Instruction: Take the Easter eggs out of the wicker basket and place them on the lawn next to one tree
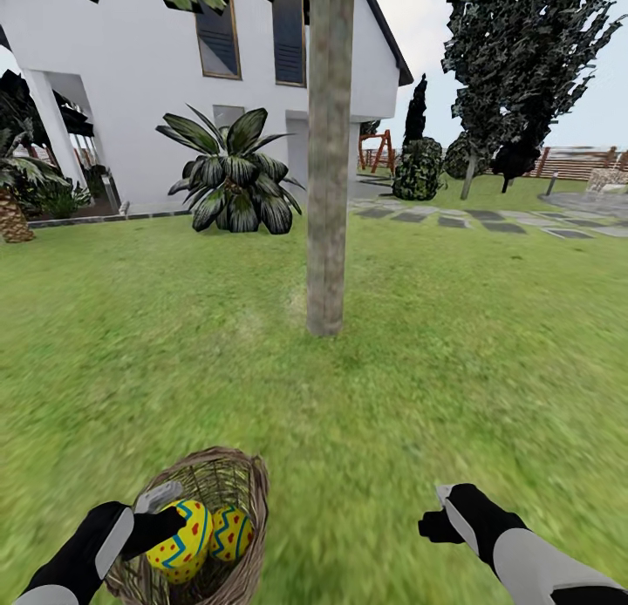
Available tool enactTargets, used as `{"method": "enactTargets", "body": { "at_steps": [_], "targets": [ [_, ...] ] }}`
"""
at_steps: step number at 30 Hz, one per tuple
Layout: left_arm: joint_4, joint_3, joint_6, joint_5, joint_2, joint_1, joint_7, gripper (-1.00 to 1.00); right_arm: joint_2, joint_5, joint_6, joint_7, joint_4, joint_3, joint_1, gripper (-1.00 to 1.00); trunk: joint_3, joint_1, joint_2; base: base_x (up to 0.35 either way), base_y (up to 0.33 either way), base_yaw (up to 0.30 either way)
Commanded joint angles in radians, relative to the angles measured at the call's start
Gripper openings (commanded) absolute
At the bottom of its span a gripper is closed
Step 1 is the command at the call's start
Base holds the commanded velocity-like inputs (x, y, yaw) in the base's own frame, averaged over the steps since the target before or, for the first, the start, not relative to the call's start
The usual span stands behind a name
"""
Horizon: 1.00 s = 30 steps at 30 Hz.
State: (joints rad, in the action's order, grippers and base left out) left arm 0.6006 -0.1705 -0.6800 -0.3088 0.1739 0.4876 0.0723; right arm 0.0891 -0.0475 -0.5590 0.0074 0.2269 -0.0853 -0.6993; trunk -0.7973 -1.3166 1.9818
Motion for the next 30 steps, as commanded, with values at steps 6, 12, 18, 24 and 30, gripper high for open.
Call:
{"method": "enactTargets", "body": {
  "at_steps": [6,12,18,24,30],
  "targets": [
    [0.001,-0.004,-0.006,0.003,-0.001,0.0,0.006,-1.0,0.0,-0.005,-0.006,0.002,0.002,-0.01,0.0,1.0,0.018,0.023,-0.042,0.0,0.0,0.0],
    [0.001,-0.005,-0.006,0.003,-0.001,0.001,0.006,-1.0,-0.006,-0.005,-0.006,-0.001,0.002,-0.01,0.0,1.0,0.037,0.046,-0.084,0.0,0.0,0.009],
    [-0.001,-0.003,-0.006,0.003,-0.002,0.0,0.006,-1.0,-0.014,-0.005,-0.004,-0.001,-0.019,-0.01,0.0,1.0,0.056,0.069,-0.126,0.0,0.0,0.135],
    [-0.001,-0.003,-0.006,0.004,-0.002,0.0,0.006,-1.0,-0.013,-0.005,-0.004,-0.003,-0.02,-0.008,0.0,1.0,0.074,0.092,-0.168,0.0,0.0,0.196],
    [-0.002,-0.003,-0.006,0.004,-0.002,0.0,0.006,-1.0,-0.012,-0.006,-0.004,-0.003,-0.02,-0.007,0.0,1.0,0.093,0.115,-0.21,0.0,0.0,0.01]
  ]
}}
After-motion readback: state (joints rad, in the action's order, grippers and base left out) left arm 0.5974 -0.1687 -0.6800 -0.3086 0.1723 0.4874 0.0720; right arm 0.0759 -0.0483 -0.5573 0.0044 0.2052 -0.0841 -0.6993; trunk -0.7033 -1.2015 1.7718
